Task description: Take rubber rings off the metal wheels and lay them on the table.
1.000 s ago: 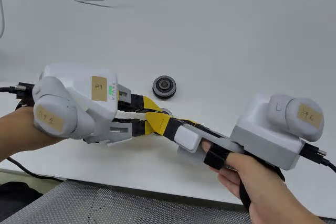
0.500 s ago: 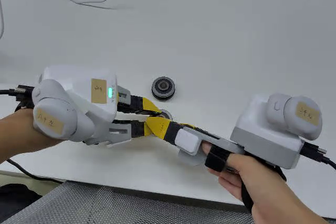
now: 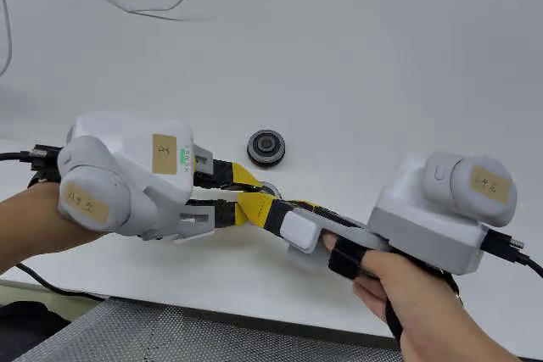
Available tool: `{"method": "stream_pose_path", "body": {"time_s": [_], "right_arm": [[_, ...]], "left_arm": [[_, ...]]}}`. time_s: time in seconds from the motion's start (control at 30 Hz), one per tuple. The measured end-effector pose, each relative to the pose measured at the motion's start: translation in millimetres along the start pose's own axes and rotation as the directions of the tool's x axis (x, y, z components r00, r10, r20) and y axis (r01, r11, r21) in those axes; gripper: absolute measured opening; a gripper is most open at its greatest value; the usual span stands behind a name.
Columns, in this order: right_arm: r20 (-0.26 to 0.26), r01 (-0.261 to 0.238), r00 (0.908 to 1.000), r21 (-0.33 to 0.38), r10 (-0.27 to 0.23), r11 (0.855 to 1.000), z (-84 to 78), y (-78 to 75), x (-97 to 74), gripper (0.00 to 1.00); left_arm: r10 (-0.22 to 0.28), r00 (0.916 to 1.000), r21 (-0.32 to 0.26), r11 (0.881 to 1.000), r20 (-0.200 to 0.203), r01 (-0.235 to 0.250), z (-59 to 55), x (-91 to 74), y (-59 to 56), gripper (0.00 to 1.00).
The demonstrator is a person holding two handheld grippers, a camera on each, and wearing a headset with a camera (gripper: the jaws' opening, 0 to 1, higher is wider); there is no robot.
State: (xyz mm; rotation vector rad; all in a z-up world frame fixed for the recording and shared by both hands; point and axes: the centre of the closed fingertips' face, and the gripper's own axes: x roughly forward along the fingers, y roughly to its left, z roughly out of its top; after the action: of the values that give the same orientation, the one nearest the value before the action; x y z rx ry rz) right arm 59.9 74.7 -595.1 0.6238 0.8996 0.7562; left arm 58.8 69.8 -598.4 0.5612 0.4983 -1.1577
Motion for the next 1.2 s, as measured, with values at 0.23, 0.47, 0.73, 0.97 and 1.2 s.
{"method": "stream_pose_path", "body": {"time_s": [0.23, 0.47, 0.73, 0.97, 1.2], "right_arm": [[0.001, -0.007, 1.0000, -0.009, 0.007, 1.000, 2.2, 1.4, 1.0, 0.47], [0.007, 0.006, 1.0000, -0.045, -0.005, 0.999, 3.7, 2.2, -0.7, 0.47], [0.020, -0.012, 0.9997, -0.029, 0.013, 0.999, 7.6, 5.1, 0.9, 0.47], [0.005, -0.015, 0.9999, -0.017, 0.015, 1.000, 3.3, 4.6, 1.8, 0.47], [-0.005, -0.012, 0.9999, -0.023, 0.012, 1.000, 2.1, 5.6, 2.1, 0.47]], "left_arm": [[-0.001, 1.0000, 0.000, 1.000, -0.003, 0.001, -2.6, 0.6, 1.1, 0.12], [0.000, 1.0000, -0.002, 1.000, -0.003, 0.000, -1.3, 0.4, 0.2, 0.12], [-0.001, 1.0000, -0.002, 1.000, -0.003, 0.001, -1.5, 0.5, 0.1, 0.12], [-0.001, 1.0000, -0.002, 1.000, -0.003, 0.001, -3.6, 0.7, 1.1, 0.12], [-0.003, 1.0000, 0.000, 1.000, -0.005, 0.003, -3.7, 0.7, 0.9, 0.12]]}}
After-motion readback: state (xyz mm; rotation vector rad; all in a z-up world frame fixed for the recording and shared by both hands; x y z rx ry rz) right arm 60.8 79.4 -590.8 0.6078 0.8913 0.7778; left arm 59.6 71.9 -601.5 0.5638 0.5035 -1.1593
